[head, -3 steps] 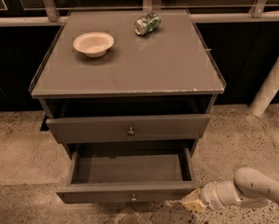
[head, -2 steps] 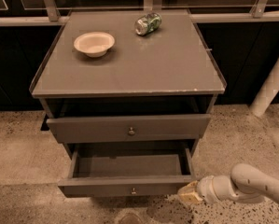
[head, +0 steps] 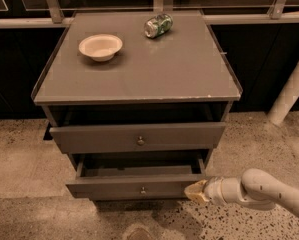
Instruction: Close middle drawer
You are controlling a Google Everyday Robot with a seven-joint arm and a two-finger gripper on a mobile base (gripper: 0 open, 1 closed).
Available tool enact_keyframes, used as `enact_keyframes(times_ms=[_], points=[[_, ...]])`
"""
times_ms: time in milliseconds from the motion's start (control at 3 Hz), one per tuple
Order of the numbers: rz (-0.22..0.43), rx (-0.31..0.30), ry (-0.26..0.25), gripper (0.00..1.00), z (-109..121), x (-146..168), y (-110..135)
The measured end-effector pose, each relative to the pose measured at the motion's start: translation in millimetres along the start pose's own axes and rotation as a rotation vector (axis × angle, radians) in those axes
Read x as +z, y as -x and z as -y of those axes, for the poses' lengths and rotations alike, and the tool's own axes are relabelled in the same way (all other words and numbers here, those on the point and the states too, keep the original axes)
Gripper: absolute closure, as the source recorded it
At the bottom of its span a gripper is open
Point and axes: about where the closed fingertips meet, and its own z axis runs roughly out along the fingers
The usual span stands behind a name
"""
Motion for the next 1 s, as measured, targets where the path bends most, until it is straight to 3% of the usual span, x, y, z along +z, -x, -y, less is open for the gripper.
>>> enact_keyframes(times_ms=[667, 1000], points=[[-0.007, 0.017, -0.001, 1.00, 2, 6, -2], [0.021, 0.033, -0.030, 1.00, 20, 13, -7]])
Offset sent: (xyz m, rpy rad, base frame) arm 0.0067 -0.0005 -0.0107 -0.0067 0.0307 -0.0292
